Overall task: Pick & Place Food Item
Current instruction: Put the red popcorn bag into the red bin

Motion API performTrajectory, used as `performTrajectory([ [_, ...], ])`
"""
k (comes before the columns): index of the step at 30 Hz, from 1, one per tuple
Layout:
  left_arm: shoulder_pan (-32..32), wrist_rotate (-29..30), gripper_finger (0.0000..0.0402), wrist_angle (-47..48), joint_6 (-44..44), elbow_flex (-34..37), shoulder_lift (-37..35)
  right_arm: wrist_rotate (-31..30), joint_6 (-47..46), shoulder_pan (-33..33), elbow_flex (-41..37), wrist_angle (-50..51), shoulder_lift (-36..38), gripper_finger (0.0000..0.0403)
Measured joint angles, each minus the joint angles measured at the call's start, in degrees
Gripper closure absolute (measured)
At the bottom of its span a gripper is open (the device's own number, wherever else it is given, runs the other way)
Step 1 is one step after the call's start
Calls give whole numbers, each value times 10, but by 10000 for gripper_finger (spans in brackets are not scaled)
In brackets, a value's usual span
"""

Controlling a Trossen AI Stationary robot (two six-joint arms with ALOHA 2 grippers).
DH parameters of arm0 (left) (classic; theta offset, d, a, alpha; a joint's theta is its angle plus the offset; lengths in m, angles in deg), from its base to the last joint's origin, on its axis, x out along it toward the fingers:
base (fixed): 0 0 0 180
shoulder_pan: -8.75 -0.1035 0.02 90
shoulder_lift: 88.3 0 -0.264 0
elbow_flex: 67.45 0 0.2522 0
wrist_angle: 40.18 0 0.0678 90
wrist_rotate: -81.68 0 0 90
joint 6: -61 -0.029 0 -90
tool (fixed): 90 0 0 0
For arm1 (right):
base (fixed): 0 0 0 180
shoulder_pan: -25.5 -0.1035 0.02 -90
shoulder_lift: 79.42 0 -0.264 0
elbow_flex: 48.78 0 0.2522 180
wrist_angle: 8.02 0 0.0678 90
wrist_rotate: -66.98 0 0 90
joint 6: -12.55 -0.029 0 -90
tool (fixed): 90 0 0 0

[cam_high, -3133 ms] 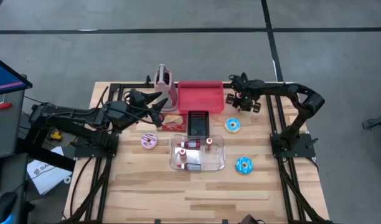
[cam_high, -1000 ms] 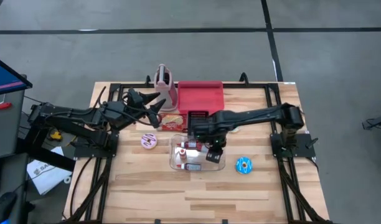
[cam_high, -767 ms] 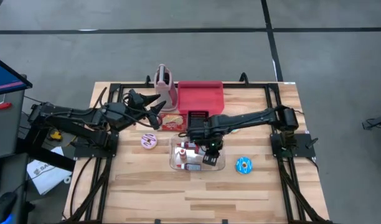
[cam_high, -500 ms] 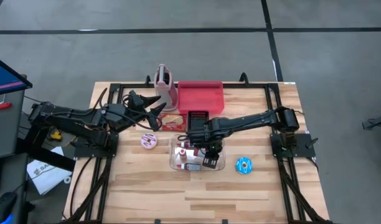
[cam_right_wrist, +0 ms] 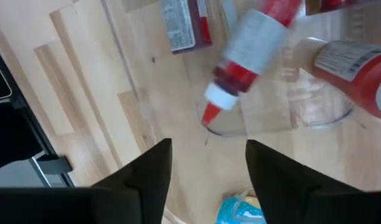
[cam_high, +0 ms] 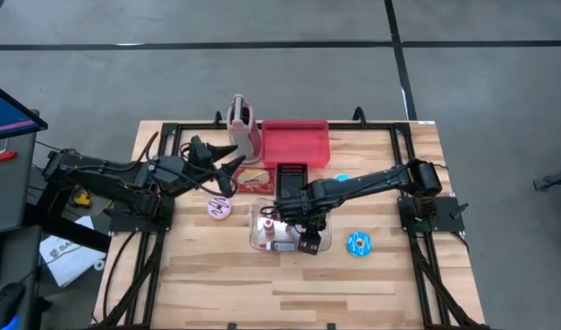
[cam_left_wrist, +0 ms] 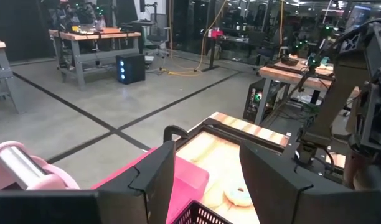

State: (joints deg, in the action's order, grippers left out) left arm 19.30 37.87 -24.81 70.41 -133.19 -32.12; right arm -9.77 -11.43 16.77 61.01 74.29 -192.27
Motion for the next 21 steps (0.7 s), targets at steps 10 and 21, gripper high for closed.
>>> performTrajectory([
  [10,29,0,224,145,50,0,-23,-70,-58,-3,0,-5,71,225],
  [21,171,-102,224,412,273,0,-27,-232,-225,-63,0,-16,231,222],
])
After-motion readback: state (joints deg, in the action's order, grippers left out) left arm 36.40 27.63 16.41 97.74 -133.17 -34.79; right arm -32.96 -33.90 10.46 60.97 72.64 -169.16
